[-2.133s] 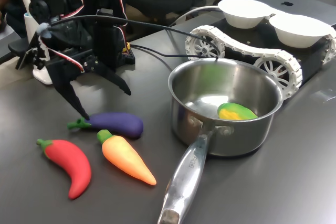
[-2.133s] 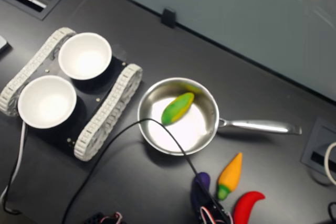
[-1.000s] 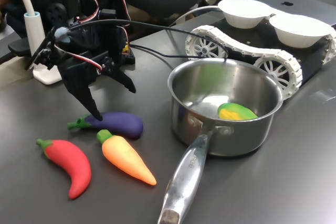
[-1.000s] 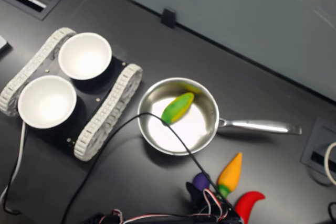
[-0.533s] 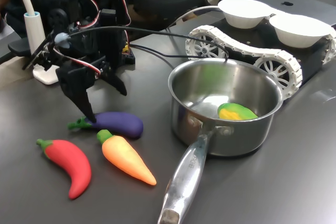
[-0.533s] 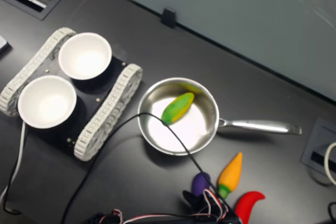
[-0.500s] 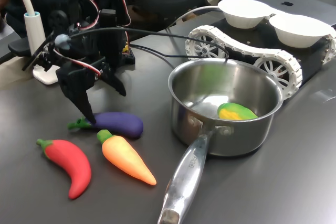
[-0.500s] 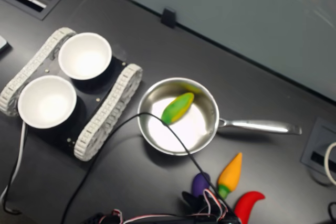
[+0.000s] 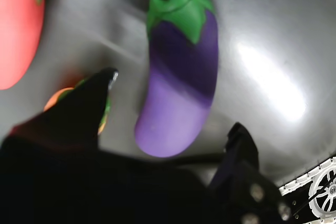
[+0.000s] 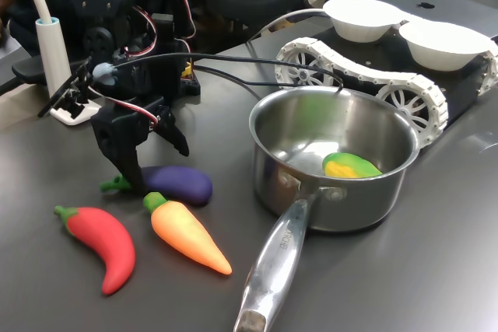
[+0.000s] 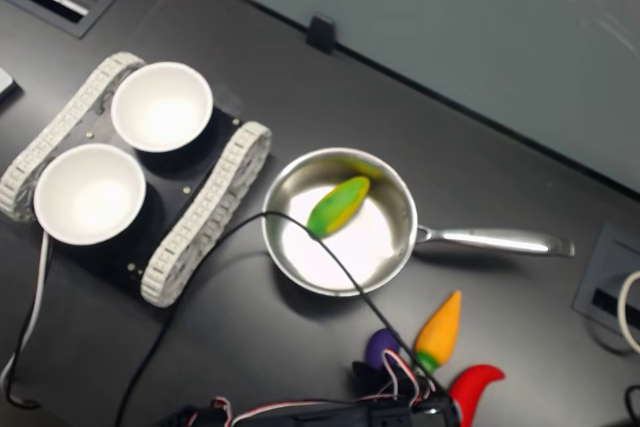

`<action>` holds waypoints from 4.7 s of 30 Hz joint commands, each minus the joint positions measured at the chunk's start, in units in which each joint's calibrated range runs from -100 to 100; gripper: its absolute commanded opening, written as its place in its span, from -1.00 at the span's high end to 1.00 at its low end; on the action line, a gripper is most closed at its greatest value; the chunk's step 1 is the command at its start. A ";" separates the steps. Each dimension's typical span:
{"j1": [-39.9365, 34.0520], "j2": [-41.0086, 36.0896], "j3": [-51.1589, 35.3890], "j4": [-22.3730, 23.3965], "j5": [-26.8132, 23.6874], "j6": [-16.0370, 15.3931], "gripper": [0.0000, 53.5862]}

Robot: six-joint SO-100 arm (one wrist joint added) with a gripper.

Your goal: Pick up the brinjal and place them in the pan

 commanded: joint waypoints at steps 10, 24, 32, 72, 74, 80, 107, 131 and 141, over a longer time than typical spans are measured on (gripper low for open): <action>-2.70 -1.63 5.85 -7.98 0.39 2.44 -0.38; -4.31 -1.89 9.21 -11.13 0.68 3.19 -0.17; -4.77 -3.24 13.66 -13.43 0.24 3.19 0.00; -9.24 -15.13 16.93 -8.57 -20.32 -12.77 0.98; -9.47 -16.73 16.84 -7.98 -22.22 -14.20 0.98; -7.52 -22.22 16.75 -4.82 -25.30 -19.58 0.98; -2.13 -48.28 27.20 -13.78 -47.13 -34.88 0.99; -18.18 -68.69 39.74 -25.38 -66.72 -27.31 0.99; -29.88 -75.19 43.65 -25.89 -72.38 -17.31 0.99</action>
